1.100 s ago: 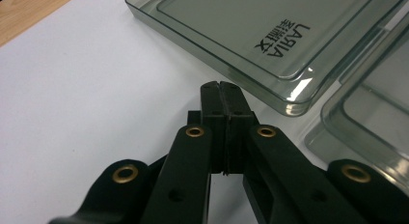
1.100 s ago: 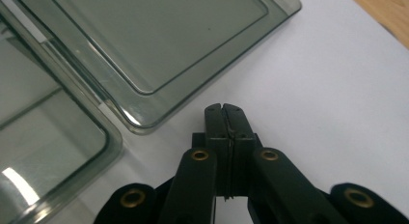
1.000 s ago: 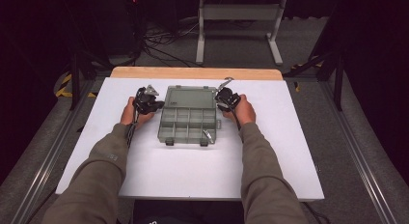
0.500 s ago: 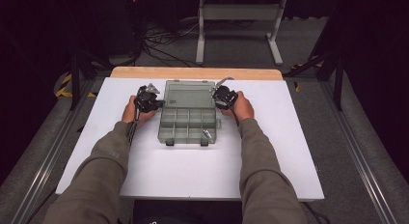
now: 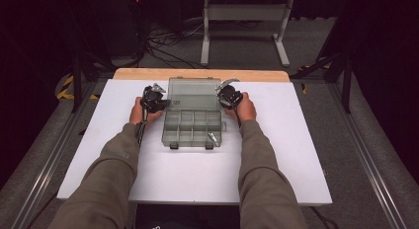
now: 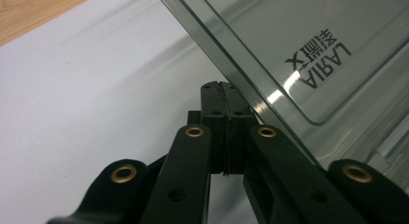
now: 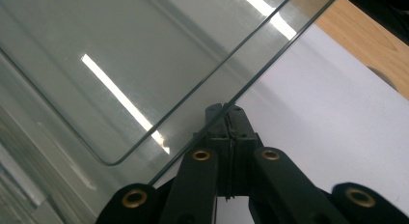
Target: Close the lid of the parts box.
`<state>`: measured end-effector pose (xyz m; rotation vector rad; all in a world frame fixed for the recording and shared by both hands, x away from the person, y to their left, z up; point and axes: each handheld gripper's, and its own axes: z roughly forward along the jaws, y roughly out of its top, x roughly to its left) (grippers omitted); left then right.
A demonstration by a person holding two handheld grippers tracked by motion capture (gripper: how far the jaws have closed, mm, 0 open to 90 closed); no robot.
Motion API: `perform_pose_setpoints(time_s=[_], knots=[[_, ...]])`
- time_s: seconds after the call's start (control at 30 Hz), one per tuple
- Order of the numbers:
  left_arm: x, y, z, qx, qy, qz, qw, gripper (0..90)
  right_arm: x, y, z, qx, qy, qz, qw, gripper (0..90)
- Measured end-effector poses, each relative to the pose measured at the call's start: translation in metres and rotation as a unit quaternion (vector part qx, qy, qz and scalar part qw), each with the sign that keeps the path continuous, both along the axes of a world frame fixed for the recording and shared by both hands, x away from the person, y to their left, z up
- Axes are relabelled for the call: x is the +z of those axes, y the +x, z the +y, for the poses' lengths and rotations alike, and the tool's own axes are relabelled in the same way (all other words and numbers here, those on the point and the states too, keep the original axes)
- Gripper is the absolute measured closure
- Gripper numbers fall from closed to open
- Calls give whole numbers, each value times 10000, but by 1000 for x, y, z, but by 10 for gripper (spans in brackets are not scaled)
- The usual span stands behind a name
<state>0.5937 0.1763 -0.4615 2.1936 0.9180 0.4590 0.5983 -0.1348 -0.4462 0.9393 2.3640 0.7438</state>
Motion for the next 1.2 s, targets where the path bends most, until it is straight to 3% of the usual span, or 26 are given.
perform_pose_setpoints(time_s=[0.23,0.4,0.5,0.8,1.2], knots=[[6,2,1,46,-39,-116,9999,897,2,-2,0,-34,202,-191,9996,900],[16,2,-3,103,43,-306,9995,897,9,-5,-1,-139,284,-460,9984,900],[20,2,-3,119,29,-391,9992,897,12,-7,-2,-182,417,-581,9973,900],[33,-2,-2,173,-132,-611,9979,897,29,-15,-3,-152,483,-1046,9932,900],[55,-14,-1,253,-191,-841,9960,896,50,-27,-3,-49,594,-1388,9885,900]])
